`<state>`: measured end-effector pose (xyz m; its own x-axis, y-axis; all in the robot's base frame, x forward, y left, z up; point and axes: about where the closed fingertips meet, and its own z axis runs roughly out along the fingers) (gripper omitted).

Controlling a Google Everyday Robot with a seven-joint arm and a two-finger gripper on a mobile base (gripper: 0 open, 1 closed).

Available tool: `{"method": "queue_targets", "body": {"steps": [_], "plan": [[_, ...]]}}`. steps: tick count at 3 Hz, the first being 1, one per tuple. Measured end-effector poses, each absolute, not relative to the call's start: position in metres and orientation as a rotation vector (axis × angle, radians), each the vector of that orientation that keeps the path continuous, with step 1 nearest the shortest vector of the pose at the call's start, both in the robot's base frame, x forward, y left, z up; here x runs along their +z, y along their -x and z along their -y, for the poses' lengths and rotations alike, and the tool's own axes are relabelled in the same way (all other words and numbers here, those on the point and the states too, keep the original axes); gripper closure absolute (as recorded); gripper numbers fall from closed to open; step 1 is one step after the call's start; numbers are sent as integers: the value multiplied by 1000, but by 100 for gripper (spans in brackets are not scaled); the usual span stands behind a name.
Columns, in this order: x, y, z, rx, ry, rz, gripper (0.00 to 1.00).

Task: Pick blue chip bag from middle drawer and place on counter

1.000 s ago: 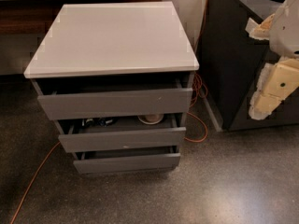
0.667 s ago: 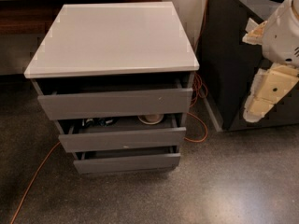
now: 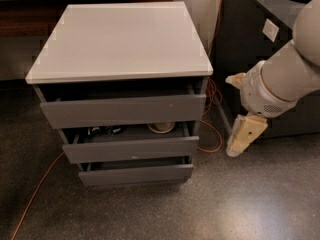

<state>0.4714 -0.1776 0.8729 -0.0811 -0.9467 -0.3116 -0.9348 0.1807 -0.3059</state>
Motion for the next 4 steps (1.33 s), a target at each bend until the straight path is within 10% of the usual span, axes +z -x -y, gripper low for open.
{"method": "queue_targets", "body": {"steps": [4], "plan": [[597, -556, 73, 224, 1855, -1849, 0]]}}
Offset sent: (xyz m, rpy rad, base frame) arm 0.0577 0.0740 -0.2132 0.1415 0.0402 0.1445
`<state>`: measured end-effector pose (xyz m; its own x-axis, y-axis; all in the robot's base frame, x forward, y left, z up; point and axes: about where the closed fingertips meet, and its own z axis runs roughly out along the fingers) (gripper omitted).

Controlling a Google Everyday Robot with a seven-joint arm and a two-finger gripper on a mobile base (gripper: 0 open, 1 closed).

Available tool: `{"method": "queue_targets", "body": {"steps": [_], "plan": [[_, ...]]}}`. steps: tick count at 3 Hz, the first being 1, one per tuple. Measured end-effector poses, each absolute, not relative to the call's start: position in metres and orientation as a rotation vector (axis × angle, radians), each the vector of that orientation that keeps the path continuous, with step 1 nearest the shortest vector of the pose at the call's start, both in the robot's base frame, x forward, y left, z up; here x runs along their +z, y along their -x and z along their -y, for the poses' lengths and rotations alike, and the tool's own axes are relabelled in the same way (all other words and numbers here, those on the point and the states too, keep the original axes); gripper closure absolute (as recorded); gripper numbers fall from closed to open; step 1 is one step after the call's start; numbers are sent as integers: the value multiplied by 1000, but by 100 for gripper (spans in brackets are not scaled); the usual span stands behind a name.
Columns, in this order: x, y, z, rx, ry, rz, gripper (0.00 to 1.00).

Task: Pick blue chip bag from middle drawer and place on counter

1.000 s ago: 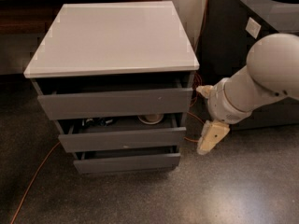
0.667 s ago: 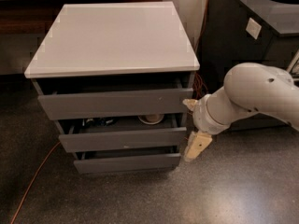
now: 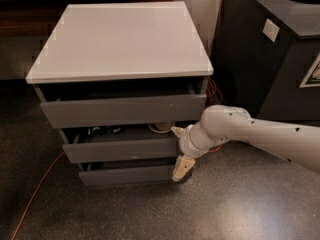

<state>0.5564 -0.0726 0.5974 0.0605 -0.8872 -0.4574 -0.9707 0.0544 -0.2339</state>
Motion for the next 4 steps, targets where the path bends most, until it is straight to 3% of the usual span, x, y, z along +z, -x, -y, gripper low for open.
{"method": "queue_targets", "body": {"steps": [4], "plan": [[533, -591, 42, 282, 1836, -1765, 0]]}}
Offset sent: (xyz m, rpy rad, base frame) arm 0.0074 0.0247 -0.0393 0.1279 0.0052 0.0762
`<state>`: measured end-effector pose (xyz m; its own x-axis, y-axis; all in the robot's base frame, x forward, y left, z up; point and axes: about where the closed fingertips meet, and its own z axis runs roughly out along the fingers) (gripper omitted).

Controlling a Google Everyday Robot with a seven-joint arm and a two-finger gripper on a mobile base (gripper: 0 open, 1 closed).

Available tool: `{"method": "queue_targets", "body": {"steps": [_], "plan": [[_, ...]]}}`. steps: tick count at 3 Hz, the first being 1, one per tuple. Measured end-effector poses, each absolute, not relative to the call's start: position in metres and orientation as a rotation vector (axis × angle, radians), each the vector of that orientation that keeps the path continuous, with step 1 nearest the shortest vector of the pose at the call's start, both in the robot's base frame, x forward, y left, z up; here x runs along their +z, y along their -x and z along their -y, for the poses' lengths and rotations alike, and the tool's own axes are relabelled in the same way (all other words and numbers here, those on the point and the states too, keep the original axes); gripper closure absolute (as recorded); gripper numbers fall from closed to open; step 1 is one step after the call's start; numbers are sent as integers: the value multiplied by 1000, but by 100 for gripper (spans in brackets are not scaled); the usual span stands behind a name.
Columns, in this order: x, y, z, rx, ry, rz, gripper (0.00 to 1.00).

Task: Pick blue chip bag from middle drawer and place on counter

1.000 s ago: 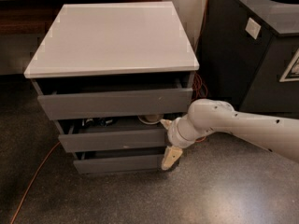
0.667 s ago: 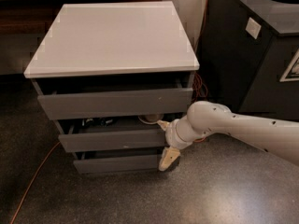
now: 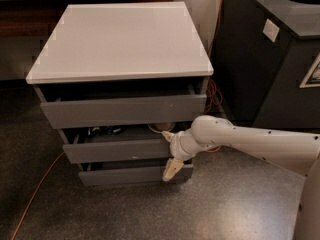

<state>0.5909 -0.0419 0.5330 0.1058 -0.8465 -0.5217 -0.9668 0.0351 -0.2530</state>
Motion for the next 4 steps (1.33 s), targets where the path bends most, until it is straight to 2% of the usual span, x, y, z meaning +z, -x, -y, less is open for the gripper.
{"method": "queue_targets", "body": {"steps": [4], "plan": [[442, -676, 9, 195, 1934, -1801, 0]]}}
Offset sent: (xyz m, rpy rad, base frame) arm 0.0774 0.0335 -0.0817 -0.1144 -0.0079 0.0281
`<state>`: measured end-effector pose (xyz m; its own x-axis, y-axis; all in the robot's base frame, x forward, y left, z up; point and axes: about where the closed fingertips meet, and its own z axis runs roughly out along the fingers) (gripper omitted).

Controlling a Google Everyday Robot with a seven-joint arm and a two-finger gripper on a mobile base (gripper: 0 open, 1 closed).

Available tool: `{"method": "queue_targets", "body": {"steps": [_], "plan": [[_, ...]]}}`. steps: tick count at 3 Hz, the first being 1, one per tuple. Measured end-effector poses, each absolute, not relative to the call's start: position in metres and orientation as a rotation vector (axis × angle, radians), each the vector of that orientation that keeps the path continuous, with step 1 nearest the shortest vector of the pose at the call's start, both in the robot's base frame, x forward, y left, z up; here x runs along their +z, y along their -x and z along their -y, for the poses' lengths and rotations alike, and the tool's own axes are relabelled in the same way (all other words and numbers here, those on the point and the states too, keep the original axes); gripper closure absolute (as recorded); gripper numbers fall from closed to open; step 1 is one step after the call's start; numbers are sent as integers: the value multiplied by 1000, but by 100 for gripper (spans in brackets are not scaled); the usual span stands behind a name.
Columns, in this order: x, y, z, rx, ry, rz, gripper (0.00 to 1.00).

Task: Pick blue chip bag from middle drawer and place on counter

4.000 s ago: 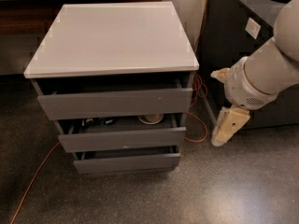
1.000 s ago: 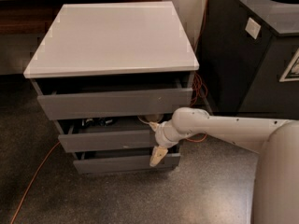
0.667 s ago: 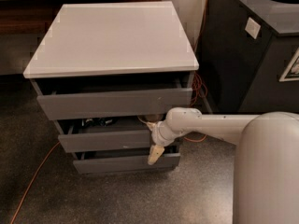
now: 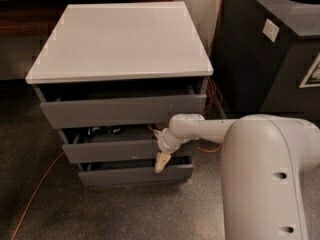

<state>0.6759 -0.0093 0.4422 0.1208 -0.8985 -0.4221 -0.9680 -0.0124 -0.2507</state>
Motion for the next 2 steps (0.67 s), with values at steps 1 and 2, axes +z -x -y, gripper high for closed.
{"method": "queue_targets", "body": {"steps": [1, 2], "plan": [[431, -690, 8, 197, 1930, -1825, 16], [423, -696, 7, 213, 1920, -1847, 40]]}}
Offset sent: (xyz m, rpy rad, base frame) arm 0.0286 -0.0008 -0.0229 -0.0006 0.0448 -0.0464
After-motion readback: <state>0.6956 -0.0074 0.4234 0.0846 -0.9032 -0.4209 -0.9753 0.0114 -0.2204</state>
